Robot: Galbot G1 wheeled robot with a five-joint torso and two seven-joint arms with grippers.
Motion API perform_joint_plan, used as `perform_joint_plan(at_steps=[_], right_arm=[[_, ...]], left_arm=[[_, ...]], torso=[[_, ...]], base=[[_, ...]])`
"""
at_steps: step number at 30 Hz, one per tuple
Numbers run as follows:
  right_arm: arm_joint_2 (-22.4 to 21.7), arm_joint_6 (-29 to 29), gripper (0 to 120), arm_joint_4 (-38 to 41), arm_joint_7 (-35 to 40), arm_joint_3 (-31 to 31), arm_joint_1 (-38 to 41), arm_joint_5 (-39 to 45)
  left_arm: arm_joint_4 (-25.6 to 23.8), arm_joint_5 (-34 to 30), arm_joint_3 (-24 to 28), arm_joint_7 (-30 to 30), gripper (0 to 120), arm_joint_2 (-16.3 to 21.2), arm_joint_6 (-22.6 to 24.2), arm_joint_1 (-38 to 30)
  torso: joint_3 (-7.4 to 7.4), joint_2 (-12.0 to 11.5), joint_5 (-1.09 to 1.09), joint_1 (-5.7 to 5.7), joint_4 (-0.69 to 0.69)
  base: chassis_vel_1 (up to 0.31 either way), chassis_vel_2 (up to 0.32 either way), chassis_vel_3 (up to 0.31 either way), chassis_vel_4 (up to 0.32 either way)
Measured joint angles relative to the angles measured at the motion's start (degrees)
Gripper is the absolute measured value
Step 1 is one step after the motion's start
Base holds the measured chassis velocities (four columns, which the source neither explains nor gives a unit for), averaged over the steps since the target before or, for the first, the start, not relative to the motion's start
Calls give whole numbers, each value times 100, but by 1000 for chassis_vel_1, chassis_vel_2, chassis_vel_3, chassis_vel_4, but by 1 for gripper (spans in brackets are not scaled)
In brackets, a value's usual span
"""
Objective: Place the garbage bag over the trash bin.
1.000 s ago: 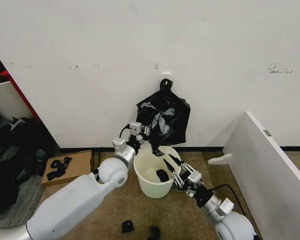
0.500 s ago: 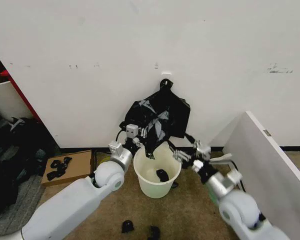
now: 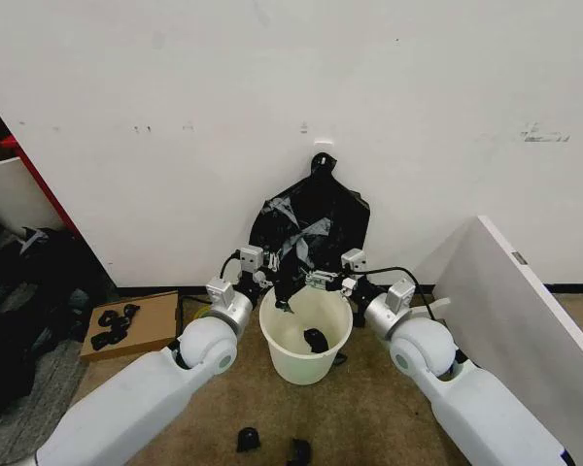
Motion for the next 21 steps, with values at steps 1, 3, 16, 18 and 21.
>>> perform_joint_plan(at_steps=[1,3,16,18,21], right_arm=[[8,-8,84,-40,3,-41,40,-2],[30,-31,75,-140,5,-135,118,-24],[201,2,31,-638,199,-417,456,-218],[185,5,21,-595,204,-439,448,-218],[183,37,13,-580,202,-452,446,-227]], left_arm=[[0,1,-2,1,0,0,0,1],[-1,3,-11,4,0,-2,1,2],[-150,31,-172,24,0,21,26,176],[-173,35,-178,28,0,54,28,191],[-173,36,-187,29,0,60,28,190]], torso=[[0,0,0,0,0],[0,0,0,0,1],[-1,0,0,0,1],[-1,0,0,0,1],[-1,0,0,0,1]], base=[[0,0,0,0],[0,0,0,0],[0,0,0,0],[0,0,0,0],[0,0,0,0]])
